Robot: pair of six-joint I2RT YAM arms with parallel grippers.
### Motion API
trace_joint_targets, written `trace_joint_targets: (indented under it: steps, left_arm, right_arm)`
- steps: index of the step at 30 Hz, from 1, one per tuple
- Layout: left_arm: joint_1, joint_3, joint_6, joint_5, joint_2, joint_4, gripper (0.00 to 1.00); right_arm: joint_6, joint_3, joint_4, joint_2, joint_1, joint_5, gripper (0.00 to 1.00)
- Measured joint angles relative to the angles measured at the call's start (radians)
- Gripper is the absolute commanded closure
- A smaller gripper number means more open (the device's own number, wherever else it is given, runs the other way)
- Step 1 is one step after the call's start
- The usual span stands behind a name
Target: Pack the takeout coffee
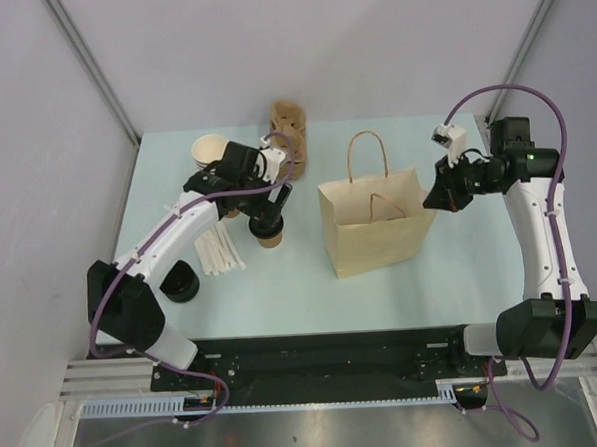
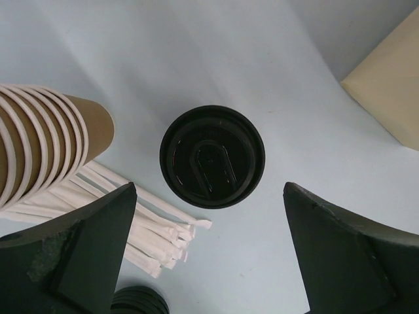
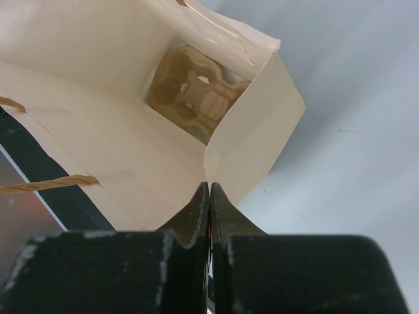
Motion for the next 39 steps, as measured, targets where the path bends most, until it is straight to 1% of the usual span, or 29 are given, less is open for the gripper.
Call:
trace_joint_targets:
  steps: [15, 25, 39]
  left_arm:
    - [0.001, -0.01, 0.105, 0.011, 0.115, 0.027, 0.0]
    - [0.017, 0.052, 0.136, 0.058, 0.209, -0.008, 0.0]
    - [0.046, 0.099, 0.169, 0.1, 0.234, -0.055, 0.04]
  right_arm:
    - [0.012, 0.002, 0.0, 0.0, 0.068, 0.019, 1.0]
    - [0.016, 0.005, 0.001, 0.0, 0.069, 0.028, 1.0]
    - [0.016, 0.022, 0.0, 0.0, 0.071, 0.034, 1.0]
